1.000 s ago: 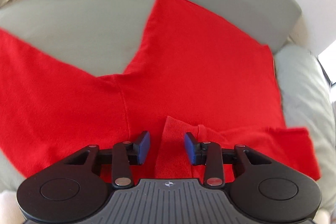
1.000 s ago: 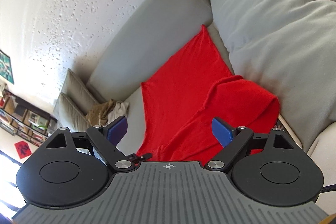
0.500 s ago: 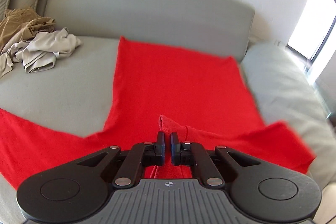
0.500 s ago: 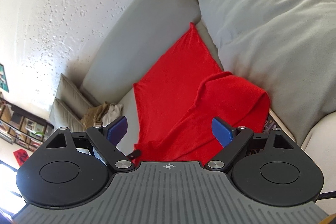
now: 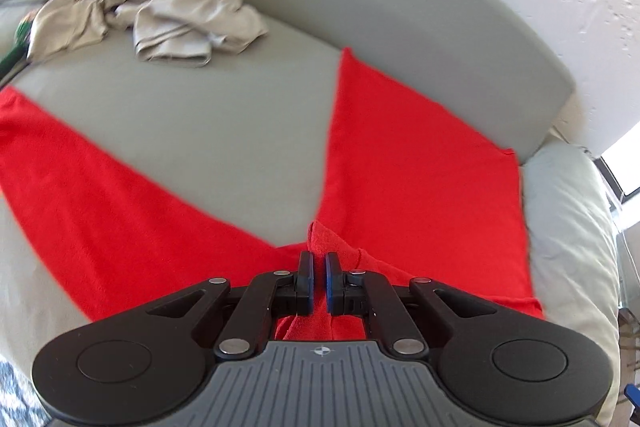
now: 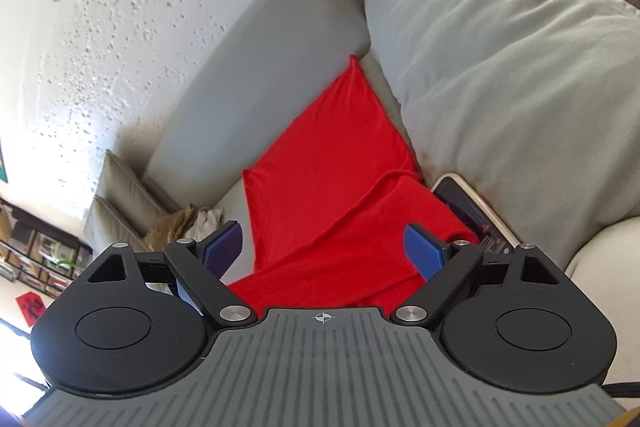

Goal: Fold clothes

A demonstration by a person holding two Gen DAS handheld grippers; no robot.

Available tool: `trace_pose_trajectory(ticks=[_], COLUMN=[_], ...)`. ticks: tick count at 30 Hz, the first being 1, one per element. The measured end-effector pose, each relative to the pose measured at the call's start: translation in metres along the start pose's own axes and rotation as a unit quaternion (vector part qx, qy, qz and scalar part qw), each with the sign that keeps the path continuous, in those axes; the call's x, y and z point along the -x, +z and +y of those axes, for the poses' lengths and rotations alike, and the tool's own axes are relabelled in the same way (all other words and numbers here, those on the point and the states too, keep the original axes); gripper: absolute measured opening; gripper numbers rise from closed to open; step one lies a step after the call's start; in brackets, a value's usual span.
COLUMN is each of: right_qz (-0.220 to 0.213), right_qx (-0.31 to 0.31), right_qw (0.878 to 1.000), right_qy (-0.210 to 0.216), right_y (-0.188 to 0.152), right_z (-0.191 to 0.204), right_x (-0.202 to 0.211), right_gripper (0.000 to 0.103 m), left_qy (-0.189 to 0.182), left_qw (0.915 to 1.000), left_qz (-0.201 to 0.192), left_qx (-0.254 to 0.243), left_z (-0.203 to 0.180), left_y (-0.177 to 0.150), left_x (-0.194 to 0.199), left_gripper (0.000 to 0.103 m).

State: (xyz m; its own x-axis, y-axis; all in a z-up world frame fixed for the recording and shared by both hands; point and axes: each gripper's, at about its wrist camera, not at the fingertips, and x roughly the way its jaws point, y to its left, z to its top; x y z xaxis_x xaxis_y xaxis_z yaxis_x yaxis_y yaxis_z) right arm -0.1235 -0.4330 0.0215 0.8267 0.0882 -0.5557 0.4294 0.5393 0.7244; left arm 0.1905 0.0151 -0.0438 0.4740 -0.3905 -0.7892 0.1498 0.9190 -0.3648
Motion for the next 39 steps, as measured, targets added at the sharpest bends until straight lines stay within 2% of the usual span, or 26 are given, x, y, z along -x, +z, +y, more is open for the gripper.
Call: trace_pose_trajectory(ticks=[7, 11, 14, 16, 21, 24, 27, 30, 33, 36, 38, 39], right_qz=[-0.002, 0.004, 0.006, 0.004, -0.002, 0.002, 0.005, 0.008, 0.012, 0.016, 0.029, 0.042], right_qx=[-0.004, 0.000, -0.002, -0.008, -0.027, -0.030, -0.031, -0.025, 0.000, 0.024, 0.051, 0.062], right_qw=[1.000, 1.000, 1.000, 1.000, 0.999, 0.999, 0.999, 0.999, 0.999, 0.999, 0.997, 0.996], right_qy=[-0.011, -0.016, -0.020, -0.023, -0.028, -0.031, -0.033, -0.035, -0.038, -0.041, -0.045, -0.048], right_y=[0.002, 0.000, 0.001, 0.003, 0.007, 0.007, 0.006, 0.007, 0.013, 0.019, 0.027, 0.033], right_z=[-0.006, -0.009, -0.013, -0.017, -0.028, -0.031, -0.031, -0.031, -0.029, -0.026, -0.025, -0.024], right_x=[0.000, -0.002, -0.002, -0.002, -0.003, -0.007, -0.010, -0.015, -0.027, -0.039, -0.059, -0.072], right_gripper=[0.089, 0.089, 0.089, 0.089, 0.095, 0.095, 0.095, 0.095, 0.095, 0.084, 0.064, 0.059], left_qy=[0.042, 0.054, 0.069, 0.080, 0.095, 0.074, 0.049, 0.044, 0.044, 0.049, 0.047, 0.046], left_qw=[0.9986, 0.9976, 0.9966, 0.9955, 0.9899, 0.9879, 0.9874, 0.9865, 0.9870, 0.9862, 0.9850, 0.9844], left_qz=[0.029, 0.040, 0.037, 0.032, 0.023, 0.019, 0.029, 0.032, 0.043, 0.062, 0.068, 0.074], left_qx=[-0.014, -0.017, -0.024, -0.040, -0.102, -0.135, -0.148, -0.155, -0.149, -0.145, -0.152, -0.153], left_z=[0.018, 0.020, 0.015, 0.007, -0.022, -0.043, -0.061, -0.075, -0.080, -0.081, -0.081, -0.081], left_y=[-0.009, -0.015, -0.018, -0.022, -0.037, -0.050, -0.063, -0.071, -0.075, -0.077, -0.075, -0.074], left_x=[-0.025, -0.033, -0.024, -0.012, 0.015, 0.019, 0.006, -0.017, -0.038, -0.056, -0.058, -0.059], left_gripper=[0.003, 0.005, 0.010, 0.026, 0.037, 0.042, 0.043, 0.043, 0.037, 0.037, 0.037, 0.037])
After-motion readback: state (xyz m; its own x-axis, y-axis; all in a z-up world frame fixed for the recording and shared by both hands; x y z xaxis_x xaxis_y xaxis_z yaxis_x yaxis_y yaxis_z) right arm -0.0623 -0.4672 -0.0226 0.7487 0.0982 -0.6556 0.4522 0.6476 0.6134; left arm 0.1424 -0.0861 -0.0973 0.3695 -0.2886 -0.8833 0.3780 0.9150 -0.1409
